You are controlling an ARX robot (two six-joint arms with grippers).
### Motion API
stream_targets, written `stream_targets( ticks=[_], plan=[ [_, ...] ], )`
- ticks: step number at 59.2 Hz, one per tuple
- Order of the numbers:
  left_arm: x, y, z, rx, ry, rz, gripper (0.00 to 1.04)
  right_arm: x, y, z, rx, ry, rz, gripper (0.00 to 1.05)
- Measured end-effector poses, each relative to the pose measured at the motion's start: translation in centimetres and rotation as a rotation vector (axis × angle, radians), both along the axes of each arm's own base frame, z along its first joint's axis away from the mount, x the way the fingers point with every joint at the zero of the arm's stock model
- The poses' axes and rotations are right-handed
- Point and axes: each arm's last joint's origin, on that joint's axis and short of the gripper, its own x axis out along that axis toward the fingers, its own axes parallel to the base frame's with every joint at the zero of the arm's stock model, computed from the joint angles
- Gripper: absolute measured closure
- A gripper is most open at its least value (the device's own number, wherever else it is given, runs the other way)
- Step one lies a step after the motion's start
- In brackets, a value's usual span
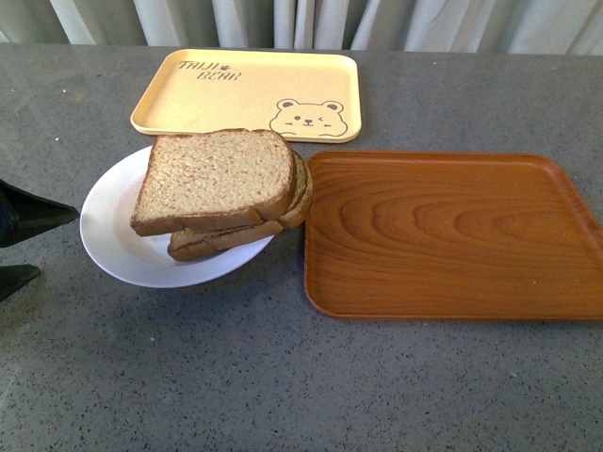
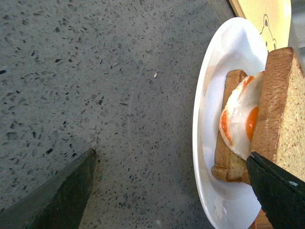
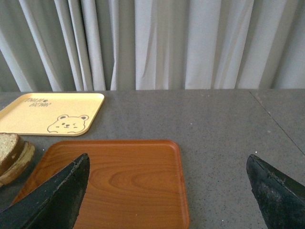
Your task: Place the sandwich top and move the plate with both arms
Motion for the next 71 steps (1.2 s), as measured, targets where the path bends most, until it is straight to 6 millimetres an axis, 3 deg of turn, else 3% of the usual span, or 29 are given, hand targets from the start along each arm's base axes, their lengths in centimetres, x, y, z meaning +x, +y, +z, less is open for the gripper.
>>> stream_targets(
  ticks=[46,71],
  plan=[
    [1.7,-3.4,-0.7,-0.085,0.009,-0.024,0.09,0.0,0.0,0.0,0.000,0.000,0.000,0.09],
    [2.0,-4.2,-1.5,-0.150,0.023,-0.009,0.09,0.0,0.0,0.0,0.000,0.000,0.000,0.09]
  ],
)
